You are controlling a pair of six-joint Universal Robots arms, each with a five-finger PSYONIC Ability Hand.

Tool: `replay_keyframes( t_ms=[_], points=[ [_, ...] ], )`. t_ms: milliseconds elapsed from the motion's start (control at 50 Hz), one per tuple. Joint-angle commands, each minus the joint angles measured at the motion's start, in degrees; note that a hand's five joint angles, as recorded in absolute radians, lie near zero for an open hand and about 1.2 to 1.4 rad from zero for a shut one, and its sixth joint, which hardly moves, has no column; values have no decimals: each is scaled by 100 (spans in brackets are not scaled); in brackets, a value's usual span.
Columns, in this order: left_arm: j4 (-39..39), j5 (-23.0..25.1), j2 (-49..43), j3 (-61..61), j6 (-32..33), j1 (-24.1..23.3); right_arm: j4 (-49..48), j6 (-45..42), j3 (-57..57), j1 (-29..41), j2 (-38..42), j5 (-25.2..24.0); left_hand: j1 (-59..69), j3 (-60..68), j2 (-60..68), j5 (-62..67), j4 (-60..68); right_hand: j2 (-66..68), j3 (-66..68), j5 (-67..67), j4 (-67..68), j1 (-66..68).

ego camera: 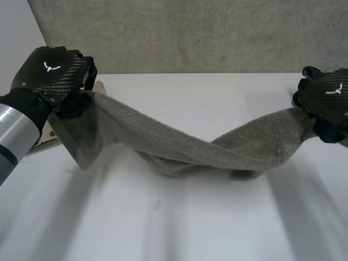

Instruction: Fold the laundry.

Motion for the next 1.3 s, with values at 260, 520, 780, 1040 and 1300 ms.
replay_keyframes(
  t_ms=[260,520,780,1040,1300],
  points=[
    [-165,-185,-4597,3055,-117,-107,-738,445,-2111,844,4113,1257,1430,1188,1146,1377,1143,1249,1193,1237,1139,1626],
    [-156,-220,-4258,2478,111,-309,-1602,840,-1540,959,4255,1407,-4052,-4294,-4336,-4105,-4338,1249,1193,1237,1139,1626],
    [467,-220,-2814,315,1201,-652,-1638,858,-1259,985,4246,1390,-3732,-3974,-4016,-3785,-4018,1249,1193,1237,1139,1626],
    [952,-457,-3974,753,2809,-591,-1734,858,-1048,1064,4246,1390,-3396,-3638,-3680,-3448,-3682,1249,1193,1237,1139,1626],
    [987,-738,-4247,1035,3003,-599,-1814,840,-986,1064,4237,1399,-138,-380,-422,-191,-424,1249,1193,1237,1139,1626]
  ],
)
